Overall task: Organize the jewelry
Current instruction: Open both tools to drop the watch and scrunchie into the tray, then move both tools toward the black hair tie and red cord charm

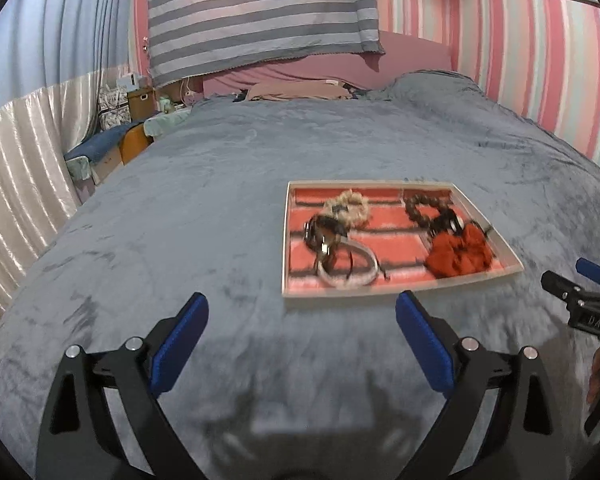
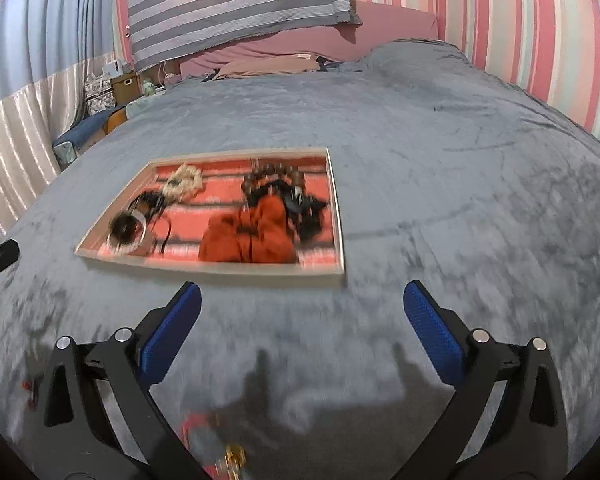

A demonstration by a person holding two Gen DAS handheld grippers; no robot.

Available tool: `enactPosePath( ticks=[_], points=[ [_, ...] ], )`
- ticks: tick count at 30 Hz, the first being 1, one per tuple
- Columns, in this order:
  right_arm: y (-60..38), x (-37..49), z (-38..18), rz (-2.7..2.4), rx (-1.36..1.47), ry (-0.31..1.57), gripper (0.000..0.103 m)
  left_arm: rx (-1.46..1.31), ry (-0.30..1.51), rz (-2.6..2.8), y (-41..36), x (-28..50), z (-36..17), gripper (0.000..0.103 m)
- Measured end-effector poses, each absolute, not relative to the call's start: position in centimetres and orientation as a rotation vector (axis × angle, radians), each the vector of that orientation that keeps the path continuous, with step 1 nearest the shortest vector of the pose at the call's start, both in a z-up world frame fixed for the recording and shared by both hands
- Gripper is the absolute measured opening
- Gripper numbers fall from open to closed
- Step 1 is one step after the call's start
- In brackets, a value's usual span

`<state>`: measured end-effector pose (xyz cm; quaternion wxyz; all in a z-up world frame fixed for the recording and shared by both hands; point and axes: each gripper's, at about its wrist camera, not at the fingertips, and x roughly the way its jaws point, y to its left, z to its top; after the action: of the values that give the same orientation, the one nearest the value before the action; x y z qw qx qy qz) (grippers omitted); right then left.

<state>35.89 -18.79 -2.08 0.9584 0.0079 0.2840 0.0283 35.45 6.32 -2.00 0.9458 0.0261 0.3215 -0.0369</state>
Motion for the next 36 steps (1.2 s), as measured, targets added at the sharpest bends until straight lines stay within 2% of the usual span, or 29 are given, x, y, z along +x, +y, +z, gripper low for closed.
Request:
enactPosePath(
  ticks=[6, 14, 18, 29, 33, 36],
  points=[
    [-19.8, 30.1, -4.4, 0.048, 0.006, 0.566, 0.099, 0.021, 0.672, -0.059, 7.4, 29.9, -3.5, 0.096],
    [-17.9, 26.3, -6.6, 0.105, 0.021, 0.574, 0.099, -0.008, 0.732, -0.039, 8.0, 27.0, -7.1, 0.096],
    [-15.5, 26.2, -8.2, 0.131, -0.053, 0.609, 0.099, 0.043, 0.788, -0.041, 7.4, 27.0, -9.7, 0.096],
    [-14.5, 27.5, -10.2, 0.098, -0.093, 0.671, 0.097, 0.021, 0.825, -0.075, 8.4, 27.4, -11.8, 0.096],
    [-14.1, 27.9, -10.4, 0.087, -0.099, 0.679, 0.093, 0.023, 0.836, -0.105, 8.5, 27.6, -12.3, 0.096],
    [-13.9, 28.3, -10.8, 0.093, -0.106, 0.699, 0.080, 0.018, 0.862, -0.119, 8.7, 28.0, -12.9, 0.093]
  ],
)
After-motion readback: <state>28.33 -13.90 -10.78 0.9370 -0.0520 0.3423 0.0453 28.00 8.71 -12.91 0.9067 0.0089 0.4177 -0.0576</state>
